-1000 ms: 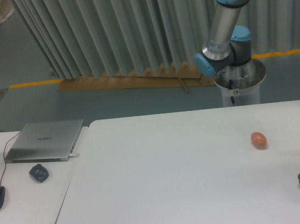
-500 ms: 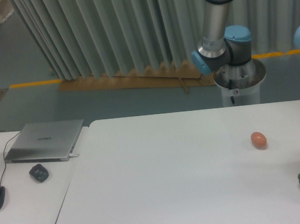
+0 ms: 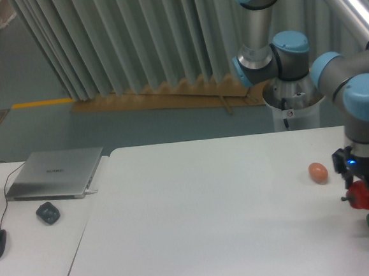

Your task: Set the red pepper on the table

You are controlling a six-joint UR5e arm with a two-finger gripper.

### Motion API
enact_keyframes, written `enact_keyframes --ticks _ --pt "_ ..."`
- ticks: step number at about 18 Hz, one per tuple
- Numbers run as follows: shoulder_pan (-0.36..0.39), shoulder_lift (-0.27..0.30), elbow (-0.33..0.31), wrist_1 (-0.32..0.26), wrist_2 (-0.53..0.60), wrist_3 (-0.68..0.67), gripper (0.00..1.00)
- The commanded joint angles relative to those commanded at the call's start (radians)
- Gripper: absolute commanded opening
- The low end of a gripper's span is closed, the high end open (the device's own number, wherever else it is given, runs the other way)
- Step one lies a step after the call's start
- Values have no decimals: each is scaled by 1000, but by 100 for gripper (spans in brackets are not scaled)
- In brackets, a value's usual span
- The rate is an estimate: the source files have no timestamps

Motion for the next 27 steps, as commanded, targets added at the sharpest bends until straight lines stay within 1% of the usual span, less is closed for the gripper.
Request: enact_keyframes --ticks 3,5,7,8,10,11,15,16,17,19,20,21,25,27 --pt "-24 -15 -12 18 44 -15 26" --pt "-32 -28 -17 34 46 -49 26" --pt "-35 -25 -22 40 45 -45 28" --pt "-35 -22 -23 48 45 -43 37" --pt "-35 -21 -25 55 45 -42 66" --pt "-35 -20 -25 55 46 -42 71" --pt "-35 -21 -32 57 48 -43 75" --pt "-35 -20 -34 57 54 -43 78" --pt "-35 -20 -37 57 66 -43 83" --pt "-35 -18 -38 57 75 -45 84" --pt "-35 -14 -45 58 75 -45 91" --pt "-35 -8 -52 60 74 -43 100" --pt "-38 14 -66 54 77 -51 100" --pt "-25 40 -68 52 77 -42 100"
